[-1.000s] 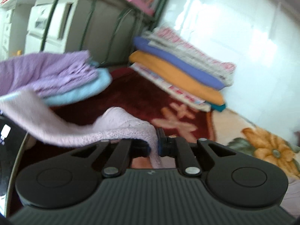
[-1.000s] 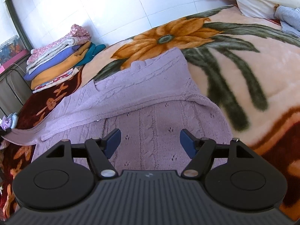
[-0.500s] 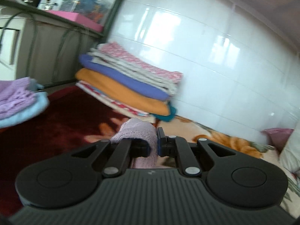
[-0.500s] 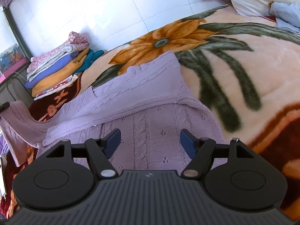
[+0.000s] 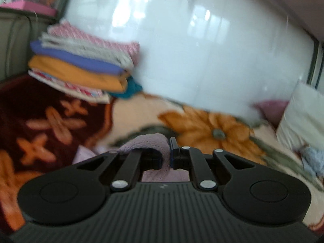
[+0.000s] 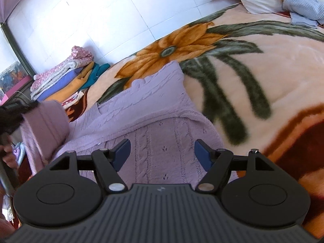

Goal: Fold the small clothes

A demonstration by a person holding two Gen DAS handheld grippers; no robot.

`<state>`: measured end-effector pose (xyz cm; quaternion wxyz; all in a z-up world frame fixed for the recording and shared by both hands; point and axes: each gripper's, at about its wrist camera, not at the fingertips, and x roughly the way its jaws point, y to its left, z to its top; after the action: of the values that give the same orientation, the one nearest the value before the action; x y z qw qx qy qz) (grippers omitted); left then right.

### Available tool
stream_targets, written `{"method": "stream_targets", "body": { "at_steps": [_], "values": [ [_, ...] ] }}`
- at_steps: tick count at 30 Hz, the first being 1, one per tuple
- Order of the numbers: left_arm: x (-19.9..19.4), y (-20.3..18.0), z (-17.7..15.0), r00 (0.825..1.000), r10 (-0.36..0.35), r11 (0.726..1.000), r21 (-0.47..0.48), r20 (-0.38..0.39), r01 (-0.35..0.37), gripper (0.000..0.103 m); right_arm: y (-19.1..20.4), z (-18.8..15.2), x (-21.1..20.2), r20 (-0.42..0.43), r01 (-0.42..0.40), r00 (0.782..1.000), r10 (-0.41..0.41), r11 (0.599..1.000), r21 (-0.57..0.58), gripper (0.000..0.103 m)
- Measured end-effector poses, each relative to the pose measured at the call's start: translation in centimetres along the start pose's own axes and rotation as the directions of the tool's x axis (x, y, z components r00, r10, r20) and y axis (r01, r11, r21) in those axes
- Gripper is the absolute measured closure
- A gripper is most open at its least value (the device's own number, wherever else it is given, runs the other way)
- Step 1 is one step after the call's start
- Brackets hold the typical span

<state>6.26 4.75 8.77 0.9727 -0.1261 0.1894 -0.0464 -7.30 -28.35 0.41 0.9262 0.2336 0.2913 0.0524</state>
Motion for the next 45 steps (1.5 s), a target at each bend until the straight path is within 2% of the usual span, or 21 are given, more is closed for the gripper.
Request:
{"method": "stream_targets", "body": {
  "at_steps": [5, 9, 11, 13, 16, 18, 19, 24, 32, 36, 42, 45],
  "values": [
    [2.7, -1.2, -3.6, 0.992, -0.034, 0.999, -0.031, -0.122, 0.03, 0.092, -0.3, 0.0, -0.2, 0.006, 0.003, 1.0, -0.003, 1.0, -0.012, 0.027],
    [4.5, -1.3, -5.7, 0.966, -0.082, 0.995, -0.074, -0.245, 0.066, 0.091, -0.4, 0.1, -0.2, 0.009, -0.002, 1.0, 0.002, 1.0, -0.015, 0.027],
    [5.0, -1.3, -6.5, 0.95, -0.088, 0.994, -0.081, -0.299, 0.066, 0.086, -0.3, 0.3, 0.0, 0.004, -0.004, 1.0, 0.004, 1.0, -0.018, 0.027],
    [4.7, -1.2, -7.0, 0.944, -0.094, 0.995, -0.072, -0.315, 0.075, 0.085, 0.0, 0.6, 0.3, -0.005, -0.013, 1.0, 0.013, 1.0, -0.026, 0.027],
    [3.3, -1.1, -6.8, 0.942, -0.119, 0.993, -0.058, -0.313, 0.106, 0.067, 1.0, 1.1, 0.8, -0.021, -0.037, 0.999, 0.036, 0.998, -0.044, 0.027],
    [2.1, -1.0, -6.5, 0.94, -0.139, 0.99, -0.062, -0.312, 0.126, 0.051, 2.0, 1.6, 1.4, -0.033, -0.059, 0.998, 0.057, 0.996, -0.061, 0.027],
    [1.5, -1.0, -6.3, 0.939, -0.135, 0.991, -0.055, -0.315, 0.124, 0.048, 2.6, 1.8, 1.6, -0.038, -0.068, 0.997, 0.066, 0.995, -0.068, 0.027],
    [-1.2, 0.0, -6.0, 0.934, -0.045, 0.998, 0.021, -0.353, 0.056, 0.047, 6.4, 2.4, 3.0, -0.069, -0.136, 0.989, 0.128, 0.982, -0.129, 0.027],
    [-4.8, 4.7, -6.2, 0.91, 0.092, 0.995, 0.01, -0.404, -0.097, 0.047, 13.4, 1.2, 4.8, -0.16, -0.262, 0.96, 0.23, 0.94, -0.217, 0.027],
    [-6.6, 6.4, -6.0, 0.905, 0.126, 0.991, 0.011, -0.406, -0.133, 0.047, 16.9, -0.1, 5.4, -0.194, -0.303, 0.947, 0.254, 0.907, -0.292, 0.027],
    [-8.3, 8.7, -5.4, 0.901, 0.18, 0.981, 0.005, -0.394, -0.194, 0.047, 21.5, -2.1, 7.1, -0.253, -0.344, 0.934, 0.251, 0.822, -0.455, 0.027],
    [-8.9, 9.8, -5.4, 0.896, 0.221, 0.971, 0.005, -0.386, -0.238, 0.047, 23.9, -3.0, 8.1, -0.279, -0.349, 0.934, 0.225, 0.745, -0.568, 0.027]
  ]
}}
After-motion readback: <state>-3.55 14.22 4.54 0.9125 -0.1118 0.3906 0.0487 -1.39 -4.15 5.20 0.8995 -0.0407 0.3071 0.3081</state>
